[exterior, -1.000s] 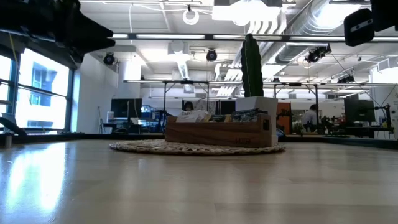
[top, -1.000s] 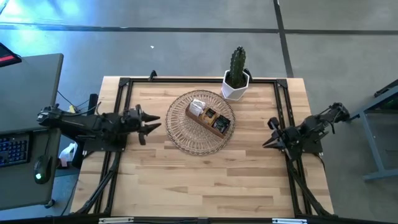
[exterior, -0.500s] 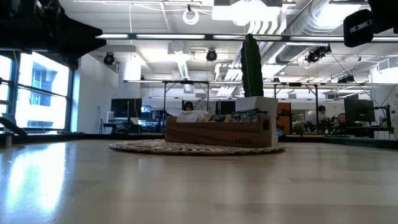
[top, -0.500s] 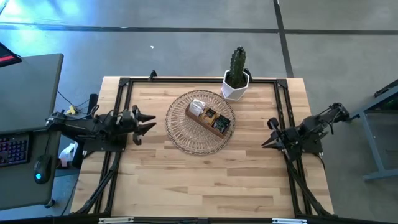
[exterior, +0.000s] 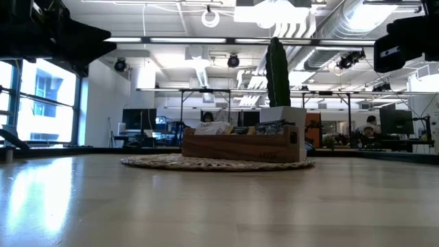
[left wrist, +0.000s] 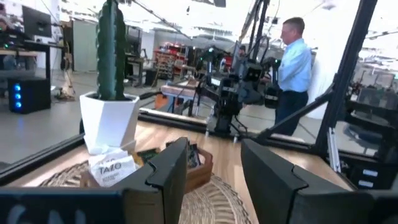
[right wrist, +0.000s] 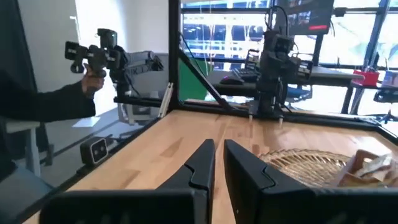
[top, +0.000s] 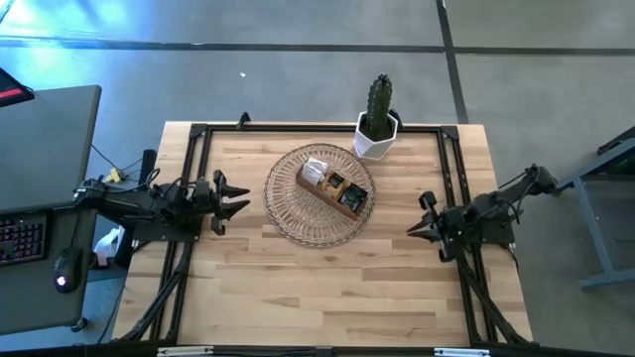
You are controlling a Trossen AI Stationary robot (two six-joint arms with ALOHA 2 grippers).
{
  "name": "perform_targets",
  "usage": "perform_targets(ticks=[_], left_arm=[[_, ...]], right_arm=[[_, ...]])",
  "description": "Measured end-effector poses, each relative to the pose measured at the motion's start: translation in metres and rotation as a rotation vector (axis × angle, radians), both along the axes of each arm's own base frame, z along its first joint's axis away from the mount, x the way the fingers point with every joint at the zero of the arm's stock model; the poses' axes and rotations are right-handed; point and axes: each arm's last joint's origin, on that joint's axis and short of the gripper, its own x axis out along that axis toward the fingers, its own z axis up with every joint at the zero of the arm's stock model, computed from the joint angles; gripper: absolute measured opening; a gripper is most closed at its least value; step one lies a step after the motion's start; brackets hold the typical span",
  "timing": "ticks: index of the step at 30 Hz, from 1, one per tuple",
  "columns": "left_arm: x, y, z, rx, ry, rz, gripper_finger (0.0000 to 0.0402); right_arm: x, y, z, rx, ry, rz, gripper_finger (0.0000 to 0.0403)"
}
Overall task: Pick & Place Tea
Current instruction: Return to Home Position
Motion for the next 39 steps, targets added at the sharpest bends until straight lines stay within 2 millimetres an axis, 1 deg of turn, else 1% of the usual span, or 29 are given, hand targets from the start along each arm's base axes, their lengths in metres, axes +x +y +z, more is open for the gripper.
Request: perform_targets(ticks=[4,7,13,17,20,39], left_arm=[[0.0,0.001,-0.001,0.001,0.005,0.031,0.0149],[0.0,0.001,-0.005,0.008,0.053,0.057,0.0149],[0.001,0.001,-0.016,0.024,0.16,0.046,0.0149],[0.001,0.001,-0.015,0.025,0.162,0.043,0.0149],[0.001,0.001,-0.015,0.025,0.162,0.043,0.015],[0.001,0.001,-0.015,0.025,0.164,0.044,0.015]], right_arm=[[0.001,-0.004,0.0,0.01,0.005,-0.105,0.0032],[0.002,-0.007,0.0,-0.009,0.002,-0.17,0.0032],[0.005,-0.011,-0.002,-0.027,0.022,-0.189,0.0033],[0.008,-0.014,-0.004,-0.046,0.046,-0.24,0.0032],[0.009,-0.016,-0.004,-0.018,0.052,-0.283,0.0032],[0.009,-0.017,-0.004,-0.01,0.05,-0.288,0.0032]])
